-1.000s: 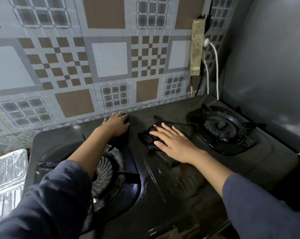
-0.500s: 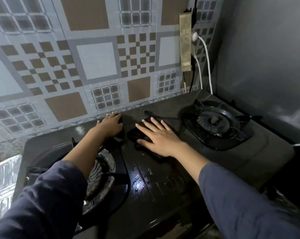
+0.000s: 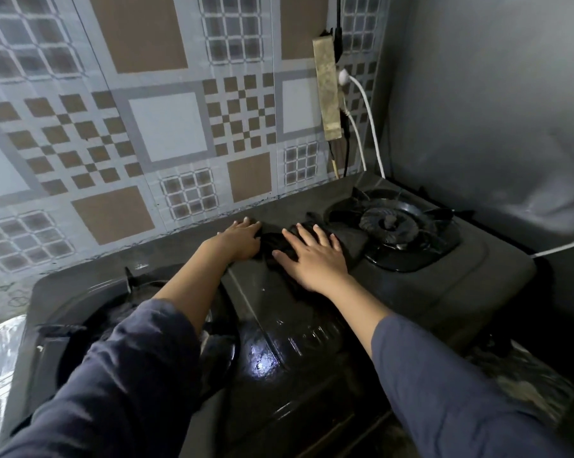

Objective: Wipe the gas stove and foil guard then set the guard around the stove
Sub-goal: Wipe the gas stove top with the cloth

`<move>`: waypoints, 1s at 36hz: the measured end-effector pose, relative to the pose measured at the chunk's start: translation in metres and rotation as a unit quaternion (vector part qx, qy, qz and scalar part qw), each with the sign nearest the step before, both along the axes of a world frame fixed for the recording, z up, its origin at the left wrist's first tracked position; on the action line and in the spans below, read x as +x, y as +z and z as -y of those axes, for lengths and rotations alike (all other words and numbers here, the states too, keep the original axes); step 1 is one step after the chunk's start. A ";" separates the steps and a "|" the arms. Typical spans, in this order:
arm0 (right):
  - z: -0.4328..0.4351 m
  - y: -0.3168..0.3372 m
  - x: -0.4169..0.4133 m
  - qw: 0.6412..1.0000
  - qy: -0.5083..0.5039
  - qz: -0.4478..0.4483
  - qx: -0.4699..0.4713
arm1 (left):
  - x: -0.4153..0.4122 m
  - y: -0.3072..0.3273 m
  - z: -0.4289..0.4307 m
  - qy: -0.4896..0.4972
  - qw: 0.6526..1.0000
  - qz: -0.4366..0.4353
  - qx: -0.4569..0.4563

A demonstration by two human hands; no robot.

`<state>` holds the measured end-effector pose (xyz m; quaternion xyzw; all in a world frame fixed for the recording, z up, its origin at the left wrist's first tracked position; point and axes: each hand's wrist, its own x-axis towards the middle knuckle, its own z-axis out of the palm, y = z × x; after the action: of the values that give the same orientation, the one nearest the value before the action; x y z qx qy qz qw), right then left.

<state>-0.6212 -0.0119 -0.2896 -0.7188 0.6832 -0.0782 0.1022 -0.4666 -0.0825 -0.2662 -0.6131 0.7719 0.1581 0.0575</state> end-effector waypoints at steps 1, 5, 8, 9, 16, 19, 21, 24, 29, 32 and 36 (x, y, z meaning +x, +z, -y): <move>-0.003 0.000 0.000 1.000 -0.017 0.002 0.002 | -0.001 0.000 -0.001 -0.006 1.000 0.000 0.000; -0.019 0.001 0.002 0.997 -0.078 0.004 0.006 | 0.002 -0.002 -0.010 -0.021 1.000 0.002 -0.009; -0.030 0.003 0.003 0.994 -0.111 0.006 0.010 | 0.006 -0.003 -0.020 -0.034 0.999 -0.005 -0.014; -0.033 0.004 0.003 0.993 -0.121 0.008 0.011 | 0.007 -0.003 -0.022 -0.038 0.999 -0.009 -0.015; -0.064 0.002 0.011 0.984 -0.177 -0.011 0.008 | 0.010 -0.005 -0.037 -0.068 0.997 -0.009 -0.017; -0.074 0.003 0.014 0.985 -0.170 -0.014 0.017 | 0.012 -0.004 -0.044 -0.074 0.997 -0.009 -0.013; -0.079 0.004 0.017 0.987 -0.156 -0.016 0.021 | 0.013 -0.004 -0.045 -0.081 0.997 -0.008 -0.011; -0.088 0.004 0.022 0.992 -0.124 -0.019 0.024 | 0.016 -0.004 -0.046 -0.086 0.996 -0.007 -0.007; -0.103 0.004 0.037 0.999 -0.036 -0.023 0.018 | 0.016 -0.003 -0.049 -0.093 0.996 -0.003 -0.011; -0.111 0.003 0.040 0.999 0.022 -0.025 0.007 | 0.015 -0.002 -0.050 -0.093 0.996 0.000 -0.012; -0.122 0.004 0.033 0.995 0.098 -0.020 0.002 | 0.010 0.001 -0.055 -0.088 0.996 0.004 -0.020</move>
<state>-0.5879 0.1104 -0.2858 -0.7837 0.6112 -0.0522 0.0971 -0.4569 -0.0278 -0.2657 -0.5443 0.8257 0.1347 0.0620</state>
